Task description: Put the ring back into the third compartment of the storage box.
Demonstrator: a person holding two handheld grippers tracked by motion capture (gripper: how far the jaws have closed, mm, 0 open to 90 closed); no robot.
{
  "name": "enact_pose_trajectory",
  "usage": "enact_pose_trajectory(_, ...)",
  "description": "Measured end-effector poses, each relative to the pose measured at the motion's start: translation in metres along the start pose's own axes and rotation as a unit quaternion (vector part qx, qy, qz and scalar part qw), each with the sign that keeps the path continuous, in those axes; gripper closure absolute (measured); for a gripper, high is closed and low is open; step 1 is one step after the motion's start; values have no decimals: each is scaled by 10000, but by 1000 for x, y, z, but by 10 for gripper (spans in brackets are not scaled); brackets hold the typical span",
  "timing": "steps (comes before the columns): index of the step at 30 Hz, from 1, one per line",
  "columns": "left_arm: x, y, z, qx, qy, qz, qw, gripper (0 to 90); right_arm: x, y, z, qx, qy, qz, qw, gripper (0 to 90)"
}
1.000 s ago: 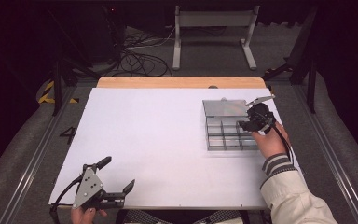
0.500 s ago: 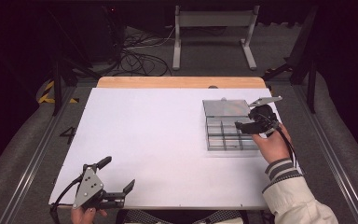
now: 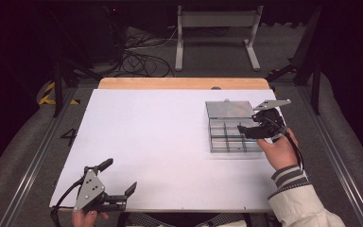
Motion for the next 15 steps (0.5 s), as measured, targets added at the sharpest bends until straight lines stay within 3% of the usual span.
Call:
enact_pose_trajectory(8, 1, 0, 0, -1, 24, -9, 10000, 13, 9, -9, -4, -228, -48, -138, 9996, 214)
enact_pose_trajectory(15, 1, -1, 0, -14, 21, -22, 10000, 13, 24, -23, -7, -545, -184, -412, 9975, 87)
Point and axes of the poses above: each handheld gripper's, and its own axes: y roughly forward along the jaws, z roughly out of its underside, x roughly to its left, the point moved 7 cm from there along y, roughly forward along the jaws, and after that the axes turned 2 degrees about -x, right-handed, at the moved point
